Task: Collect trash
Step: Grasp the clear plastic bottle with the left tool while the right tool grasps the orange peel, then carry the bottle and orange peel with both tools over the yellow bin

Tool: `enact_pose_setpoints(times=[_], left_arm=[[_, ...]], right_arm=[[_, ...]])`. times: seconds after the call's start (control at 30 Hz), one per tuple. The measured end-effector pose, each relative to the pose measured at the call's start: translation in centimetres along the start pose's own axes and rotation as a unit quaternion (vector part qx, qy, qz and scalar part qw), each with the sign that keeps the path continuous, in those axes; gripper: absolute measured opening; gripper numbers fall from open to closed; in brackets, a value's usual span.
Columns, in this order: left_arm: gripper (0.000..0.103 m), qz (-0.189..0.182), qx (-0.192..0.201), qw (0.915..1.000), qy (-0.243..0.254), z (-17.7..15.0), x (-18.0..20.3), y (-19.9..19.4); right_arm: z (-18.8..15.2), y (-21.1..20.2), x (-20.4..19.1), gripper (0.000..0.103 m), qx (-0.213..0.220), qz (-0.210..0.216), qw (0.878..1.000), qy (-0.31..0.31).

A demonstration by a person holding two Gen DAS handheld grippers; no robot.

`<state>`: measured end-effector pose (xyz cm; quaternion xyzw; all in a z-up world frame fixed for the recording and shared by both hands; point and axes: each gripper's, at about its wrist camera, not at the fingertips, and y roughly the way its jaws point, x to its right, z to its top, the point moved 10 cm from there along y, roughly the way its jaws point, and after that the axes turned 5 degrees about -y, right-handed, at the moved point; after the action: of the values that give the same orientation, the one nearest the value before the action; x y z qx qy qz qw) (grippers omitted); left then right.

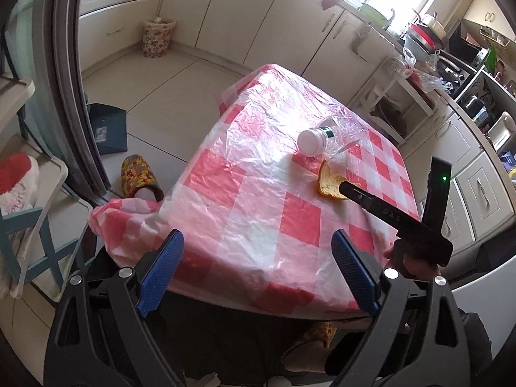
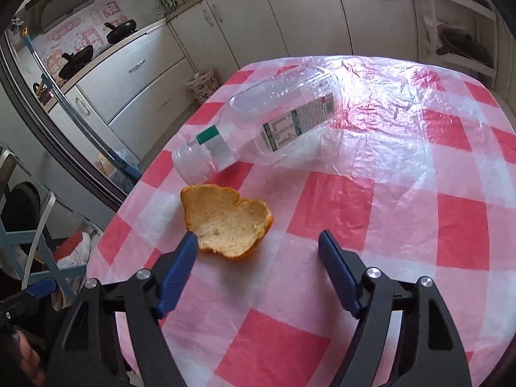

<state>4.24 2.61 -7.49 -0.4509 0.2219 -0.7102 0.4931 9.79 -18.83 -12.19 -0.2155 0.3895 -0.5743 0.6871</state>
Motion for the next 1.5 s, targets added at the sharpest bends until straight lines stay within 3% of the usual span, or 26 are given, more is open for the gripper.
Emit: enact_pose_setpoints(times=[0.07, 0.1, 0.13, 0.2, 0.33, 0.47, 0.53, 0.63, 0.7, 0.8, 0.87, 0.93, 1.1, 1.17, 1.2, 1.23, 1.27, 1.3, 1.5], left_arm=[[0.089, 0.000, 0.002, 0.9999, 0.015, 1.4, 1.0, 1.1], [0.089, 0.000, 0.003, 0.9996, 0.027, 2.0, 1.7, 1.6], [0.089, -0.001, 0.002, 0.9989, 0.046, 2.8, 2.6, 2.5], [0.089, 0.006, 0.004, 0.9965, 0.084, 4.4, 4.3, 4.5], [0.089, 0.022, -0.016, 0.9848, 0.172, 6.6, 8.2, 9.2], [0.089, 0.048, -0.053, 0.9563, 0.284, 7.1, 11.6, 14.3], [0.089, 0.053, -0.067, 0.9462, 0.312, 7.4, 12.5, 15.9], [0.087, 0.052, -0.088, 0.9378, 0.332, 7.5, 13.2, 17.7], [0.077, 0.047, -0.108, 0.9352, 0.334, 7.5, 13.2, 18.5], [0.063, 0.054, -0.137, 0.9234, 0.355, 7.0, 13.2, 19.4], [0.044, 0.057, -0.156, 0.9147, 0.368, 6.5, 13.0, 19.7], [0.038, 0.045, -0.171, 0.9151, 0.362, 6.3, 13.3, 19.8], [0.040, 0.059, -0.180, 0.9136, 0.360, 6.3, 13.2, 19.8], [0.050, 0.066, -0.181, 0.9170, 0.350, 6.6, 13.1, 20.0], [0.050, 0.065, -0.184, 0.9190, 0.343, 6.6, 13.2, 20.2], [0.049, 0.063, -0.188, 0.9209, 0.336, 6.7, 13.3, 20.4], [0.039, 0.063, -0.184, 0.9237, 0.330, 6.8, 13.4, 20.4], [0.037, 0.061, -0.184, 0.9254, 0.326, 6.9, 13.4, 20.3], [0.037, 0.041, -0.156, 0.9408, 0.298, 7.3, 14.1, 18.7]], right_arm=[[0.2, 0.4, -0.1, 0.048, -0.008, 0.008, 1.000, 0.002], [0.0, 0.7, -0.2, 0.024, -0.018, 0.017, 1.000, 0.002], [-0.2, 0.7, -0.2, 0.012, -0.022, 0.018, 1.000, 0.001], [-0.3, -0.1, -0.1, 0.007, -0.017, 0.025, 1.000, 0.002], [-0.3, -2.7, 1.3, 0.005, -0.001, 0.020, 1.000, 0.006], [-1.2, -4.4, 4.2, 0.005, 0.003, 0.014, 0.999, 0.034], [-1.8, -4.8, 5.7, 0.005, 0.000, 0.014, 0.999, 0.052], [-2.0, -5.3, 7.1, 0.005, 0.001, 0.014, 0.997, 0.070], [-1.8, -5.7, 7.5, 0.006, 0.005, 0.015, 0.997, 0.075], [-1.4, -5.9, 7.1, 0.008, 0.009, 0.020, 0.997, 0.077], [-1.4, -6.2, 7.0, 0.008, 0.012, 0.021, 0.997, 0.074], [-1.6, -6.5, 6.8, 0.008, 0.014, 0.023, 0.997, 0.070], [-1.5, -6.5, 6.9, 0.009, 0.014, 0.024, 0.997, 0.072], [-1.7, -6.5, 7.0, 0.009, 0.014, 0.025, 0.997, 0.072], [-1.7, -6.5, 6.9, 0.009, 0.013, 0.025, 0.997, 0.071], [-1.8, -6.5, 6.8, 0.009, 0.013, 0.025, 0.997, 0.070], [-2.0, -6.7, 6.7, 0.009, 0.013, 0.025, 0.997, 0.068], [-2.0, -6.8, 6.7, 0.009, 0.014, 0.024, 0.997, 0.067], [-1.5, -8.0, 7.1, 0.009, 0.032, 0.019, 0.997, 0.067]])
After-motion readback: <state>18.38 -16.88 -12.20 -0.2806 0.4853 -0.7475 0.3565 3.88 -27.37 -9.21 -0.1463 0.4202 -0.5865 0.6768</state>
